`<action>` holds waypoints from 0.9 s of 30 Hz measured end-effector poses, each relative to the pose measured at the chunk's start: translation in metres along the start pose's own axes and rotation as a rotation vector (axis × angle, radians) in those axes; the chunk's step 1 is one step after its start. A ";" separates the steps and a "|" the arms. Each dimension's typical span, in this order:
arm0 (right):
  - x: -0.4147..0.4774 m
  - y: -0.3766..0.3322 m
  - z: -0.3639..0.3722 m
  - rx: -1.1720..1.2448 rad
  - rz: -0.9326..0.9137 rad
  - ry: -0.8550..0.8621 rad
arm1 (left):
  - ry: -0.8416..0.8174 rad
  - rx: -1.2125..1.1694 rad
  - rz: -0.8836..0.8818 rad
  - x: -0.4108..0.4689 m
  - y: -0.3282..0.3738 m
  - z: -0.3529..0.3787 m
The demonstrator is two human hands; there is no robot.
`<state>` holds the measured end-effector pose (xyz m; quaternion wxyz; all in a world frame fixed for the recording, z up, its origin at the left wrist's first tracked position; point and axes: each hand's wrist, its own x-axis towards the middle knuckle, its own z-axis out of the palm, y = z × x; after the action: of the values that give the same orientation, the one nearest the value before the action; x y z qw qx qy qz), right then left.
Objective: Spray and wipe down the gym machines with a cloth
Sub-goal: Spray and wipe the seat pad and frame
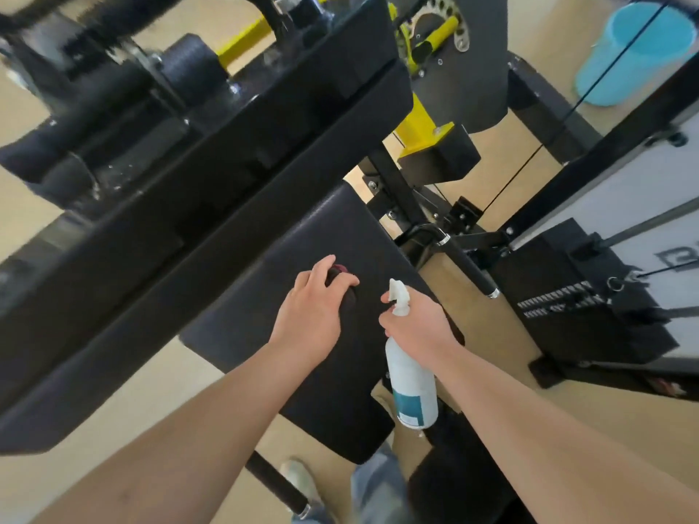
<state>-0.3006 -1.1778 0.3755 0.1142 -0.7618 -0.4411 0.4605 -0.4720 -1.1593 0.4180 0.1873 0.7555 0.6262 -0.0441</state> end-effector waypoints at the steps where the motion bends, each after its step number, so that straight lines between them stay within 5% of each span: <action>1: 0.008 0.001 0.003 0.002 -0.006 -0.015 | 0.006 0.008 -0.009 0.009 0.000 0.006; 7: 0.054 0.011 0.014 0.075 0.004 -0.040 | 0.033 -0.006 -0.086 0.073 -0.003 0.042; 15: 0.103 0.030 0.019 0.146 -0.002 -0.019 | -0.089 0.352 0.023 0.128 -0.024 0.113; 27: 0.127 0.058 0.010 0.289 0.059 0.041 | -0.044 0.449 0.146 0.150 -0.016 0.143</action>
<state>-0.2523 -1.1150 0.2597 0.2182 -0.7593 -0.3453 0.5066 -0.4316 -1.0656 0.2364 0.0308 0.8203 0.5404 -0.1849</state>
